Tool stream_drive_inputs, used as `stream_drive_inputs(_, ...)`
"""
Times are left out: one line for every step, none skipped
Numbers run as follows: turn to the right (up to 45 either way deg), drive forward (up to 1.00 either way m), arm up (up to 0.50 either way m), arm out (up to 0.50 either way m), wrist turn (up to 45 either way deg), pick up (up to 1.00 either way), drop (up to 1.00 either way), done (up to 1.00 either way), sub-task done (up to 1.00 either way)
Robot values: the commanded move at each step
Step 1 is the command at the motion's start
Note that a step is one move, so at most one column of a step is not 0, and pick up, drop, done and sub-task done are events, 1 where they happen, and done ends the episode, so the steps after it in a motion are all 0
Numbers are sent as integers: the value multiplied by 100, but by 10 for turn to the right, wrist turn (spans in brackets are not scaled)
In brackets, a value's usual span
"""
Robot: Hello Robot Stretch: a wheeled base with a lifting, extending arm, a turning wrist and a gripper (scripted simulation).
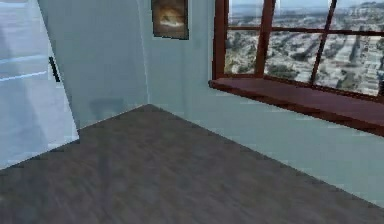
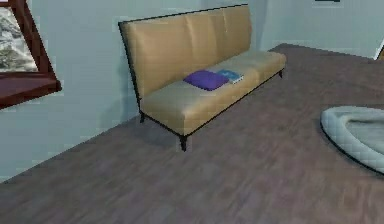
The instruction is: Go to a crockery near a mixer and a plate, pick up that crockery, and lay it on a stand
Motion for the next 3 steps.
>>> stream_drive_inputs(0, 50, 0, 0, 0, 0, 0, 0, 0)
stream_drive_inputs(-450, 0, 0, 0, 0, 0, 0, 0, 0)
stream_drive_inputs(-30, 0, 0, 0, 0, 0, 0, 0, 0)
